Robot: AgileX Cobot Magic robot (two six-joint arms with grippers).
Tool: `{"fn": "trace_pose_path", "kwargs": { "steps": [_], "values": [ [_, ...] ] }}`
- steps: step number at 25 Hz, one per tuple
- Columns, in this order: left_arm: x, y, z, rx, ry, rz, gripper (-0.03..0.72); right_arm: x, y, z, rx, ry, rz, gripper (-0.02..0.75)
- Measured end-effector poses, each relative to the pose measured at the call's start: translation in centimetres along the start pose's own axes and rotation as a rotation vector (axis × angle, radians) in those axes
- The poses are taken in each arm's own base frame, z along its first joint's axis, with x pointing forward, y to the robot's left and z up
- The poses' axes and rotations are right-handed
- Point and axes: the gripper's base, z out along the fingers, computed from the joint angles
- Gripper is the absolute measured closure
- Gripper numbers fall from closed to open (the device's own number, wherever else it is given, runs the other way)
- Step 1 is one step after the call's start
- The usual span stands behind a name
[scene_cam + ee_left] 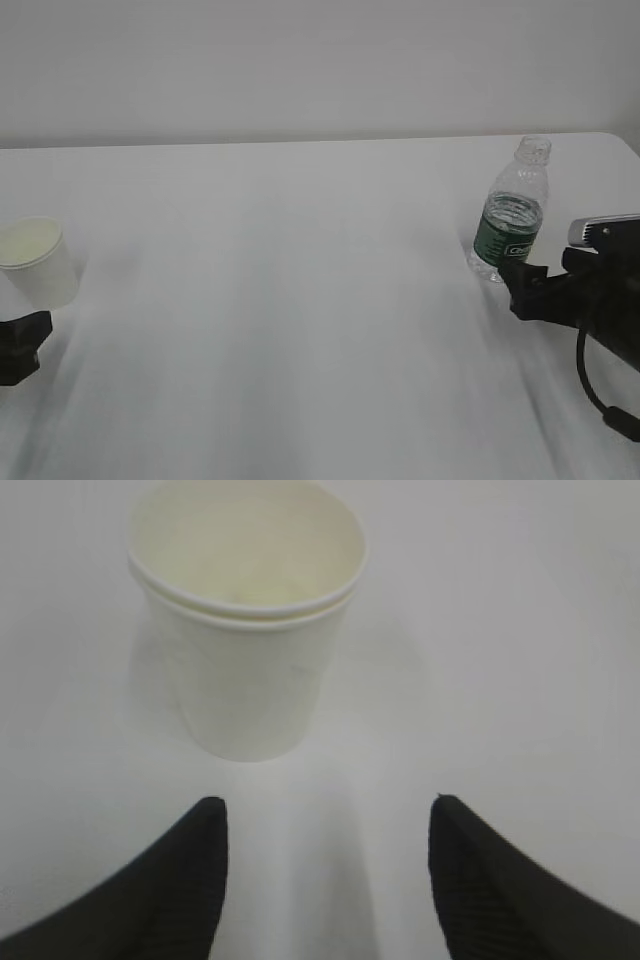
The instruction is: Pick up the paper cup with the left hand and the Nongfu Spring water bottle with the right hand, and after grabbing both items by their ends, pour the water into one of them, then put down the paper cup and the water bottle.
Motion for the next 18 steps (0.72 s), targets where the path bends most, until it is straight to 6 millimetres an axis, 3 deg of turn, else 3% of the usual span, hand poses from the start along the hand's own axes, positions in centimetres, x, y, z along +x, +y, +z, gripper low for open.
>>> {"fn": "trace_pose_path", "kwargs": {
  "steps": [18],
  "values": [
    [0.0, -0.1, 0.0, 0.011, 0.0, 0.006, 0.237, 0.0, 0.0, 4.5, -0.044, -0.046, 0.051, 0.071]
  ]
}}
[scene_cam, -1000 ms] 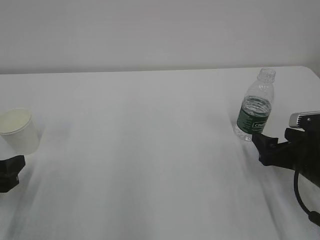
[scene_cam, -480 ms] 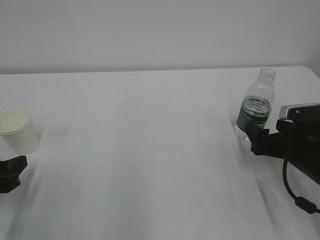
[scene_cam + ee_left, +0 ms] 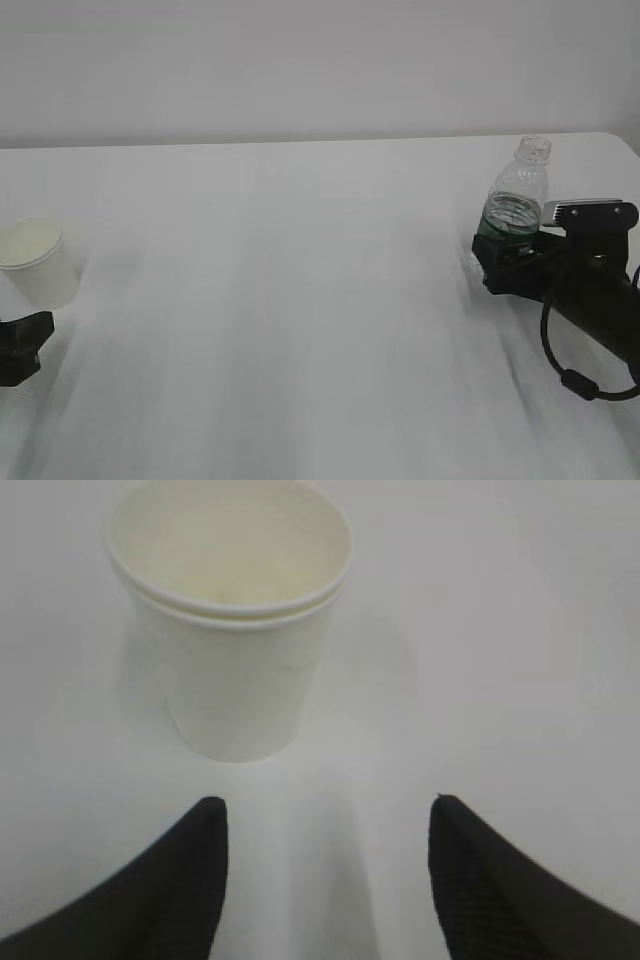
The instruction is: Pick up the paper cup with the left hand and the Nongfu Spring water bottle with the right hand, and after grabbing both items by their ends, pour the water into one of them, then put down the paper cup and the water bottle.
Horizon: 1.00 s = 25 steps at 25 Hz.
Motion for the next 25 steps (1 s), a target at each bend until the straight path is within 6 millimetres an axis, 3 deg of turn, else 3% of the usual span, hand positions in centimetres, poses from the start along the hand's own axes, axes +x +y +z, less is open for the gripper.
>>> {"fn": "trace_pose_path", "kwargs": {
  "steps": [9, 25],
  "values": [
    [0.0, 0.0, 0.0, 0.0, 0.0, 0.0, 0.237, 0.5, -0.1, 1.3, -0.016, -0.002, 0.016, 0.076],
    [0.0, 0.0, 0.0, 0.002, 0.0, 0.001, 0.237, -0.5, -0.1, 2.3, -0.019, -0.048, 0.013, 0.092]
  ]
}}
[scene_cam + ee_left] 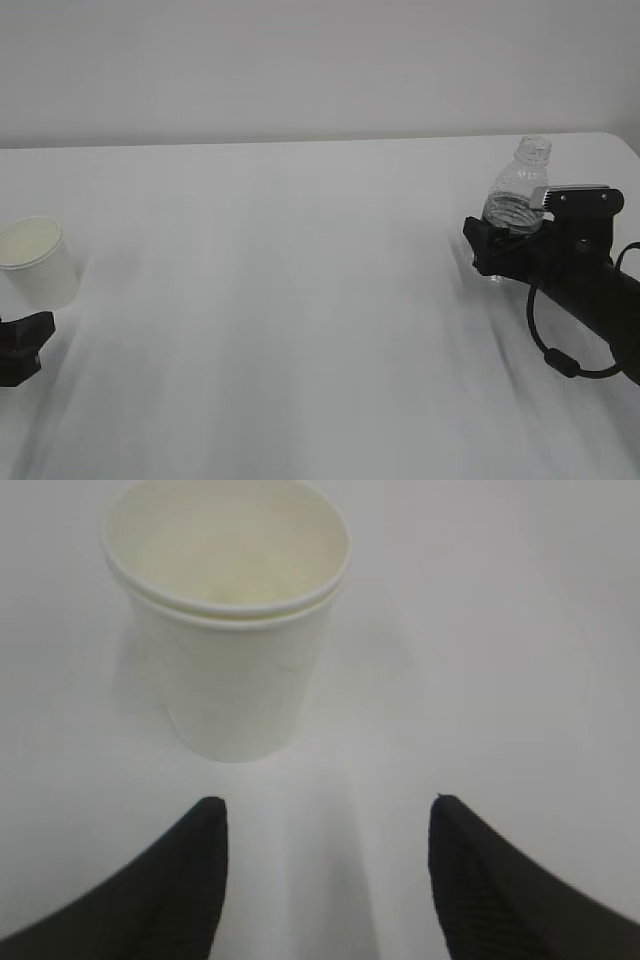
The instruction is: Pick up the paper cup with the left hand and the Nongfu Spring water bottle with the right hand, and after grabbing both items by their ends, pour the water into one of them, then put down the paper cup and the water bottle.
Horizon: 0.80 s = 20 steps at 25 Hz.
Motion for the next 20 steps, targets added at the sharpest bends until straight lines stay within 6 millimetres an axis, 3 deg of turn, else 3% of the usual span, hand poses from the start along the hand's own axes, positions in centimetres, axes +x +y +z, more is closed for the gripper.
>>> {"fn": "trace_pose_path", "kwargs": {
  "steps": [5, 20],
  "values": [
    [0.0, 0.0, 0.0, 0.0, 0.0, 0.0, 0.237, -0.05, 0.0, 0.12, -0.002, -0.003, -0.001, 0.12],
    [0.01, -0.08, 0.0, 0.008, 0.001, 0.004, 0.237, 0.06, 0.26, 0.12, -0.031, 0.002, -0.014, 0.311]
  ]
}}
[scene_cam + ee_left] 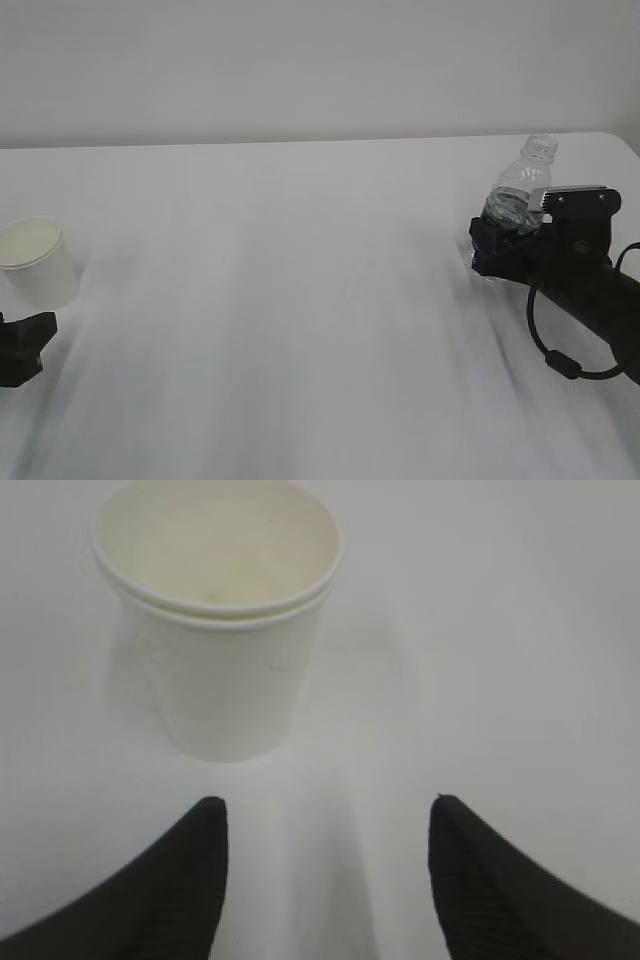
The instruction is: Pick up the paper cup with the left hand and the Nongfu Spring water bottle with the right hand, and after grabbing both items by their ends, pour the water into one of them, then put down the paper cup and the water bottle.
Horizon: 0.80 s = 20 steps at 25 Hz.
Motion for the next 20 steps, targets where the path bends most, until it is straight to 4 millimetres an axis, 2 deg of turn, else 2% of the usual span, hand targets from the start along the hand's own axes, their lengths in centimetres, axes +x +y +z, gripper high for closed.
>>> {"fn": "trace_pose_path", "kwargs": {
  "steps": [7, 20],
  "values": [
    [0.01, -0.05, 0.0, 0.005, 0.001, 0.002, 0.237, 0.01, 0.0, 0.0, 0.0, -0.001, -0.009, 0.343],
    [0.01, -0.08, 0.0, 0.009, 0.002, 0.004, 0.237, 0.04, 0.47, -0.21, -0.048, 0.006, -0.119, 0.344]
  ]
}}
